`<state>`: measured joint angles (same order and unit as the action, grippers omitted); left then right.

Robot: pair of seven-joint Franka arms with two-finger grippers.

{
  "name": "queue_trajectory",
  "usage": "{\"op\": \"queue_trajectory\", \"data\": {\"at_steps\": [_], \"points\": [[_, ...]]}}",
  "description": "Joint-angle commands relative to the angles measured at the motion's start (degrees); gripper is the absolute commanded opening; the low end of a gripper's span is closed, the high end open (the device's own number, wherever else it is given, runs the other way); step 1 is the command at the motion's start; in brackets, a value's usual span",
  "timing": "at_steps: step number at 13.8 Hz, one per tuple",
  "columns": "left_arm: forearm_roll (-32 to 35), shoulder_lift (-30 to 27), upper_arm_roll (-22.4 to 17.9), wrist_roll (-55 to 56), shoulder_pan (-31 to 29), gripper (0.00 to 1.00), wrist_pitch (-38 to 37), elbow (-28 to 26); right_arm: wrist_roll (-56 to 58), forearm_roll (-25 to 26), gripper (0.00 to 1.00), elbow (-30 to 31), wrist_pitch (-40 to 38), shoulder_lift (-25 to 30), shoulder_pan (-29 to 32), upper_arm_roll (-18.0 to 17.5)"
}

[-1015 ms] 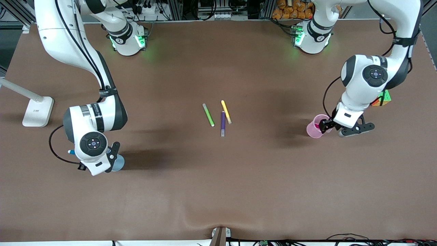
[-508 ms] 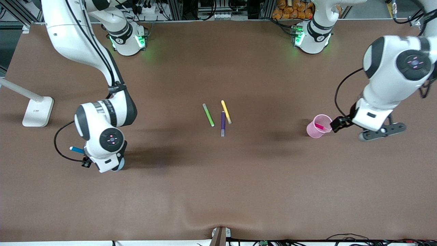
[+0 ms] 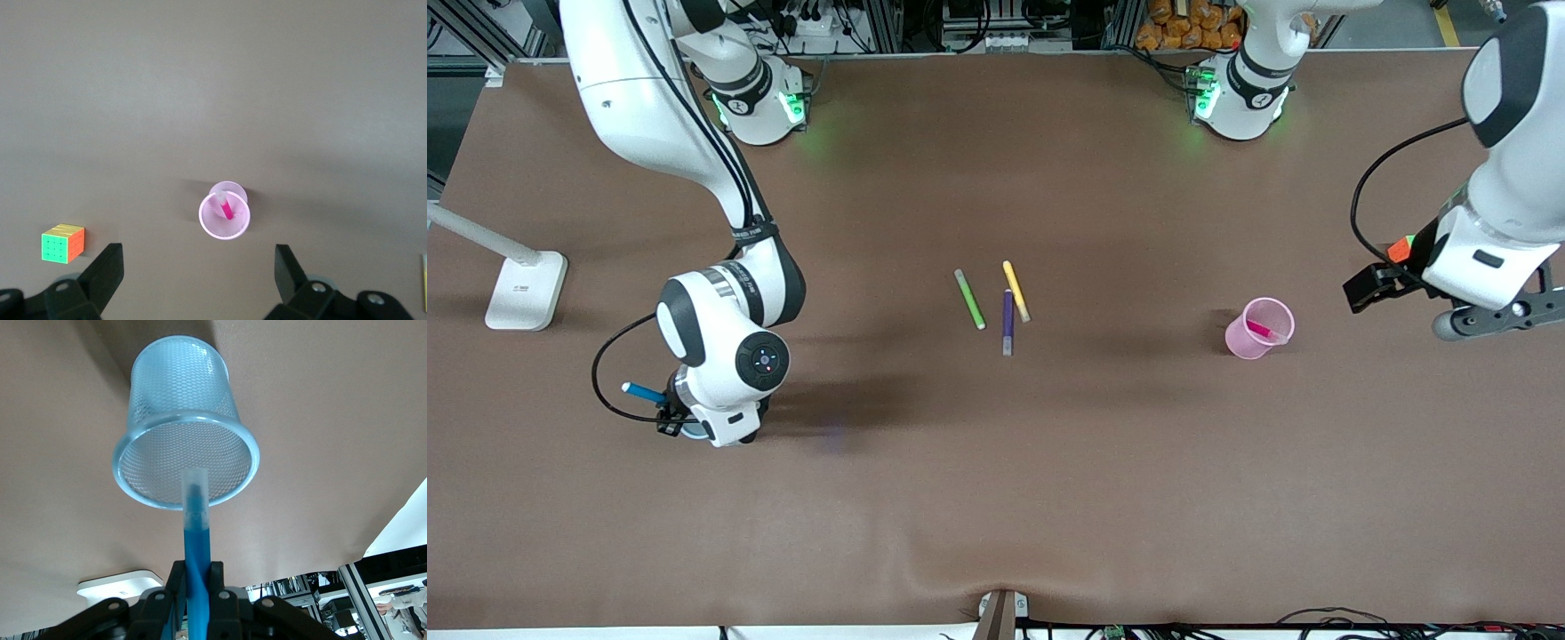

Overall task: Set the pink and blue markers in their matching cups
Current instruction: 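Open the left gripper and withdraw while the right gripper carries blue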

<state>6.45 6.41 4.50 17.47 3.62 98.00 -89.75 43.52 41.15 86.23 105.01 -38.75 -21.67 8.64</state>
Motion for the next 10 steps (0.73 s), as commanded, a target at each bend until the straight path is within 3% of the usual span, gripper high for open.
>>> {"op": "queue_trajectory", "data": {"at_steps": [1,3,8,10], "points": [[-3.01,-0.7,-0.02,-3.65,-0.63,1.0,-3.86,4.13,-2.64,2.09,0.0,0.17,0.71,-1.06,0.14,-0.29],[-4.24,-0.96,0.07,-5.07,-1.07,1.0,-8.24,7.39,-2.82,2.61,0.0,0.61,3.43,-1.67,0.57,-0.29],[-6.8,-3.94,-0.1,-9.8,-3.44,1.0,-10.28,7.67,-6.07,3.49,0.0,0.7,4.67,-2.91,0.14,-0.29],[-6.54,-6.41,-1.07,-12.71,-3.09,1.0,-11.25,6.96,-7.56,4.73,0.17,0.78,4.59,-3.08,-0.04,-0.29]]}}
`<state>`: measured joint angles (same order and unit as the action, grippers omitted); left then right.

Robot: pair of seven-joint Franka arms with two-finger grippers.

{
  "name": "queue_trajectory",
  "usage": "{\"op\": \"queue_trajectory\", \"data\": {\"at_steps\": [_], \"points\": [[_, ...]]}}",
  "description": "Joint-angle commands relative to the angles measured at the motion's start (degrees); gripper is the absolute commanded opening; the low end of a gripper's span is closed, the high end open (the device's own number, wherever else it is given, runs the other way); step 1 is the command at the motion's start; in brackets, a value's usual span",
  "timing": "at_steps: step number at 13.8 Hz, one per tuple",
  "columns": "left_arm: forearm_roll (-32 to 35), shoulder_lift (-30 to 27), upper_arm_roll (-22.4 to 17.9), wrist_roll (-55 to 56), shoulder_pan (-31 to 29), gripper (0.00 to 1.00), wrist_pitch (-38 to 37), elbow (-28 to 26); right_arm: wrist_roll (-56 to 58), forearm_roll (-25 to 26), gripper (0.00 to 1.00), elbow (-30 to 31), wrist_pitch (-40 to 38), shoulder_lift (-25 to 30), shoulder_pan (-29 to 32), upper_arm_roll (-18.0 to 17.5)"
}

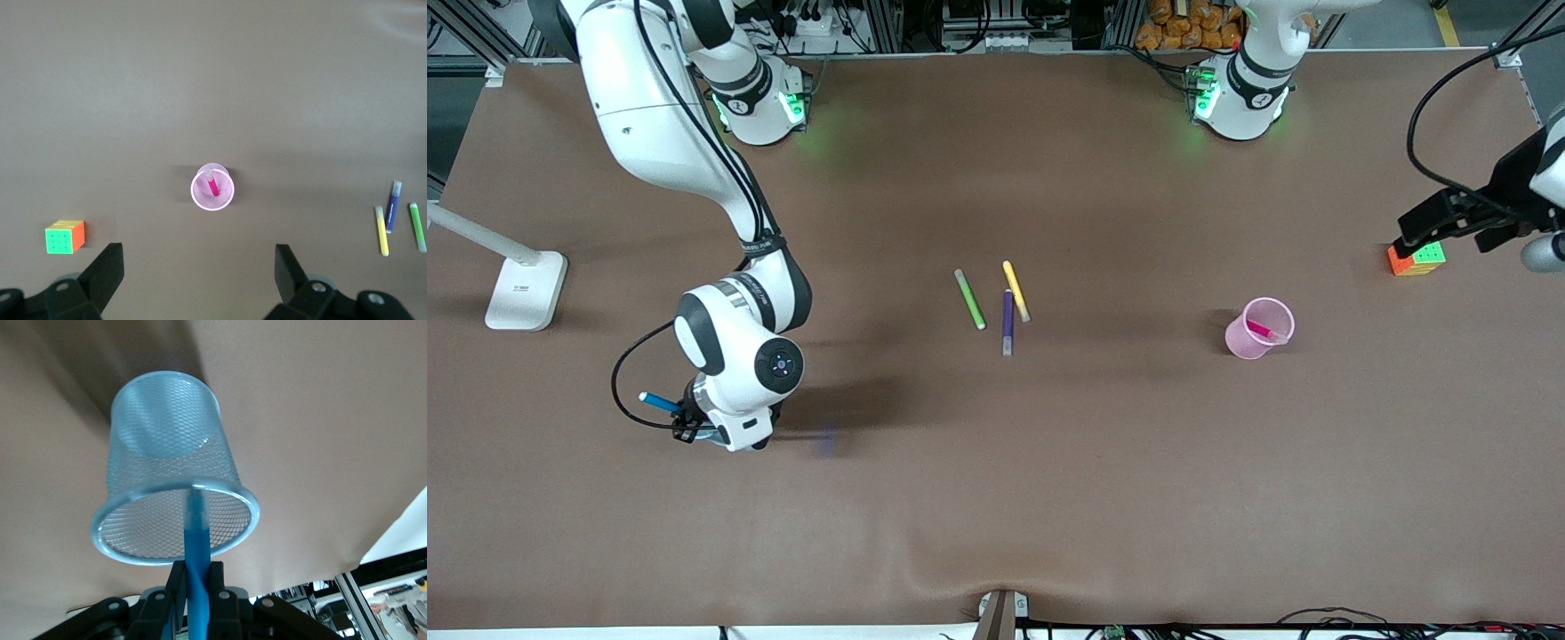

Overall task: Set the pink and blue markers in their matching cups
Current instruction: 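Open the left gripper and withdraw while the right gripper carries blue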

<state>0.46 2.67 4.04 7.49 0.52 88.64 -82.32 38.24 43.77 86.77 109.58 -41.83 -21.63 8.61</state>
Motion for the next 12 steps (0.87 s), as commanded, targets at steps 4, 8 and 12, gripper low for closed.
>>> {"op": "queue_trajectory", "data": {"at_steps": [4,8,12], "points": [[-0.28,-5.74,-2.89,-8.29,0.18,1.0,-6.98,-1.61,-2.47,2.19,0.31,0.16,-0.07,-0.01,-0.61,-0.26],[-0.02,-9.61,-3.25,-6.1,2.55,1.0,-6.99,-8.19,-2.47,2.19,0.35,-0.19,-0.34,0.17,-0.69,-0.26],[2.95,-10.49,-2.72,-4.86,4.22,1.0,-6.63,-9.35,-2.56,1.93,0.38,-0.98,-2.61,1.22,-1.57,-0.35]]}}
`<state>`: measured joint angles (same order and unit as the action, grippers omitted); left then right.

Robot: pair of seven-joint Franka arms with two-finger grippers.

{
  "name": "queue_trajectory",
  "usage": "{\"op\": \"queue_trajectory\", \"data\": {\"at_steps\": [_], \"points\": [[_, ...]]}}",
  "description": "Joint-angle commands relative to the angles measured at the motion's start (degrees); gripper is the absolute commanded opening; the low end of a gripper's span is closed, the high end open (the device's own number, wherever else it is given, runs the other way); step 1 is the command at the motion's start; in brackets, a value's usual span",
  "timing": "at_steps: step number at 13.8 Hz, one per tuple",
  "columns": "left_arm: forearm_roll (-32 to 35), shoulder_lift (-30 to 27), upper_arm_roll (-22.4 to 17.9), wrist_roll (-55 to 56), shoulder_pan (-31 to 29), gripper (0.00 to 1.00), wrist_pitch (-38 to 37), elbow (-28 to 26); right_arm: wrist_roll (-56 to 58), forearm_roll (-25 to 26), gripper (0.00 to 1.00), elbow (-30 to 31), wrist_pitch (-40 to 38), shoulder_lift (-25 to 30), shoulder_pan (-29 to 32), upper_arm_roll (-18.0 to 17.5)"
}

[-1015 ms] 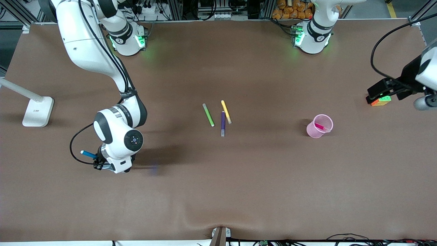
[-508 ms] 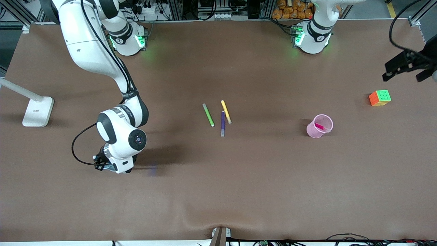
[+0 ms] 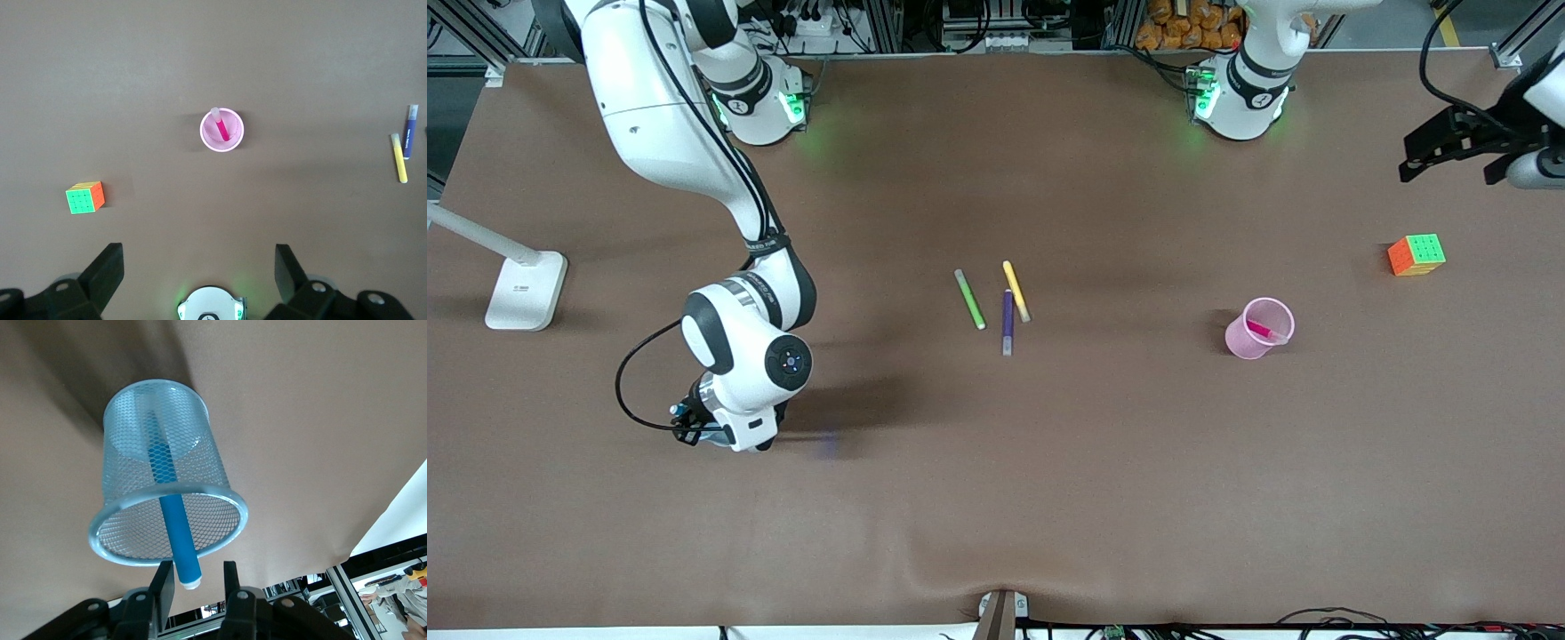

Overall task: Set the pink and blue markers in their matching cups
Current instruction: 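Open the left gripper and withdraw while the right gripper carries blue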

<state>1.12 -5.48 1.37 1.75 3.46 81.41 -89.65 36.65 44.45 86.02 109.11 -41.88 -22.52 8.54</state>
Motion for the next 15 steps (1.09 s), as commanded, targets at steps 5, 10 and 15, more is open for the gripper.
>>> {"op": "queue_trajectory", "data": {"at_steps": [5,10,15], "points": [[4.41,-5.23,-0.49,1.42,2.51,1.0,4.87,-5.95,-0.61,0.46,0.48,-1.73,-6.1,5.84,-0.69,-1.51],[3.36,-7.09,-1.28,1.77,2.51,1.0,7.45,-8.88,-0.7,-3.12,0.69,-1.82,-6.02,9.88,-0.07,-1.51],[1.96,-6.3,-1.64,1.68,2.69,1.0,7.01,-8.71,-0.88,-11.73,1.0,-2.26,-6.19,15.24,1.85,-1.34]]}}
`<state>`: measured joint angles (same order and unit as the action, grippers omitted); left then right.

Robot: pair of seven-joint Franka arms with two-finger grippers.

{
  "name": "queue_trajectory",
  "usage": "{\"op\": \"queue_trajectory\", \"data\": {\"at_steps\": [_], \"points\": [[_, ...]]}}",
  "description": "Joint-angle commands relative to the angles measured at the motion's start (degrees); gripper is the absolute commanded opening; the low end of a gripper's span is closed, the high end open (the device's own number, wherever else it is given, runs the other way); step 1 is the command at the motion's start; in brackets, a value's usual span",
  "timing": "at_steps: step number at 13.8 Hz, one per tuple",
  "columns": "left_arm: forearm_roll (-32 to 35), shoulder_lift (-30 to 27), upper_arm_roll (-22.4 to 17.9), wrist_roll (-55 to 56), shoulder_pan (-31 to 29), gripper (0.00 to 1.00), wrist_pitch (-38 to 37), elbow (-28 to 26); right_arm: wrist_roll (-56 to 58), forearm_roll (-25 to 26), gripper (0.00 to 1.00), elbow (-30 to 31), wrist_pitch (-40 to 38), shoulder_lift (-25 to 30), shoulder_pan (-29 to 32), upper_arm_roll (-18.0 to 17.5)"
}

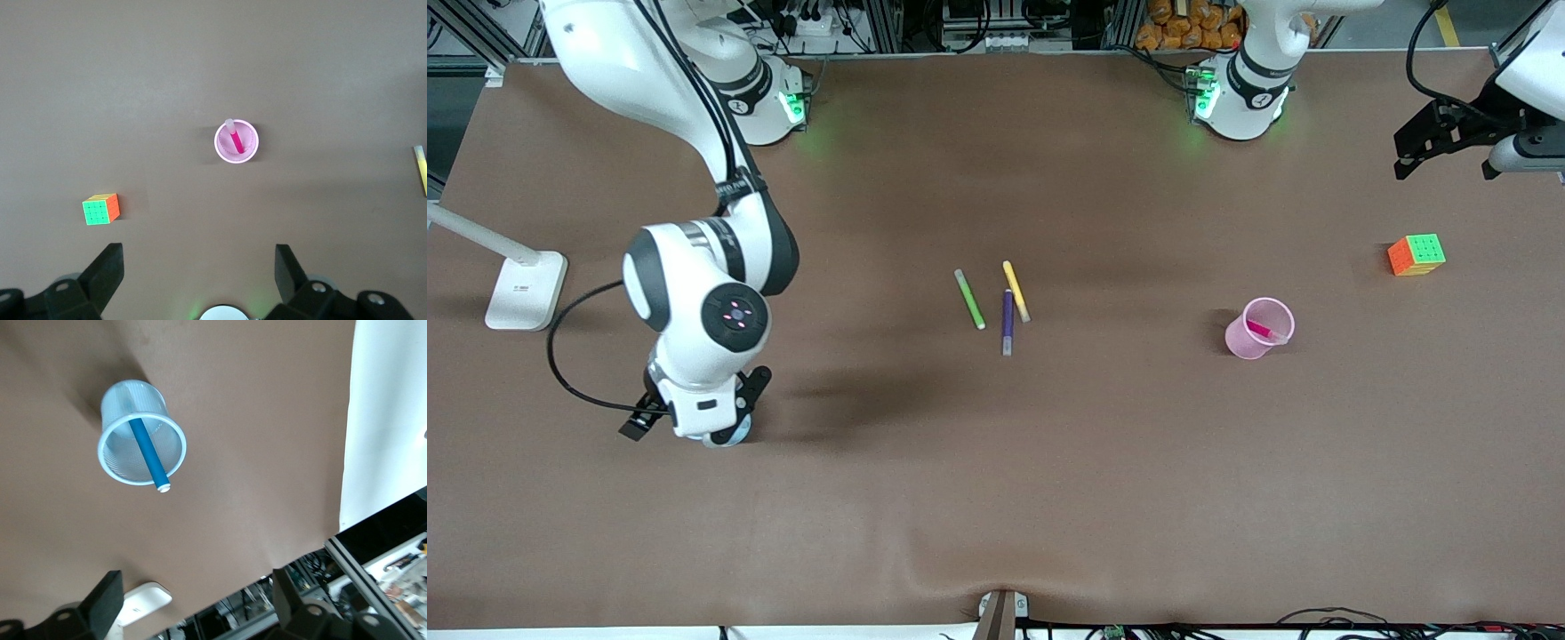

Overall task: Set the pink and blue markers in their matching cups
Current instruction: 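Drop the blue marker into the blue cup with the right gripper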

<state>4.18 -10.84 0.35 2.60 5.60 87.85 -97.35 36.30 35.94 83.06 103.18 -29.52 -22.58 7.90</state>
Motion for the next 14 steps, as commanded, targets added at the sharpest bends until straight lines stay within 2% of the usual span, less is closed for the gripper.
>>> {"op": "queue_trajectory", "data": {"at_steps": [1,4,7,10,12,14], "points": [[-1.37,-0.85,-0.52,0.82,0.55,1.0,0.74,-0.73,-0.53,-5.76,1.0,-0.26,-0.26,3.67,2.71,-0.78],[-1.37,-0.76,-0.61,0.21,0.46,1.0,0.83,-0.29,-0.53,-13.24,1.0,-4.65,-2.87,5.08,4.91,-0.69],[-1.28,-0.5,-0.61,0.21,0.46,1.0,0.92,-0.38,-0.35,-15.19,1.0,-11.07,-8.6,5.08,5.61,-0.61],[-1.37,-0.24,-0.7,0.3,0.46,1.0,1.8,-0.2,-0.53,-19.31,1.0,-12.13,-9.74,7.97,7.98,-0.87],[-2.59,-0.24,-1.05,0.3,0.29,1.0,1.8,0.93,-4.8,-27.1,1.0,-11.7,-11.15,10.96,11.22,-0.78],[-3.83,0.03,-1.58,-0.23,0.37,1.0,1.45,0.94,-12.62,-34.41,1.0,-11.61,-14.65,11.41,13.95,-0.78]]}}
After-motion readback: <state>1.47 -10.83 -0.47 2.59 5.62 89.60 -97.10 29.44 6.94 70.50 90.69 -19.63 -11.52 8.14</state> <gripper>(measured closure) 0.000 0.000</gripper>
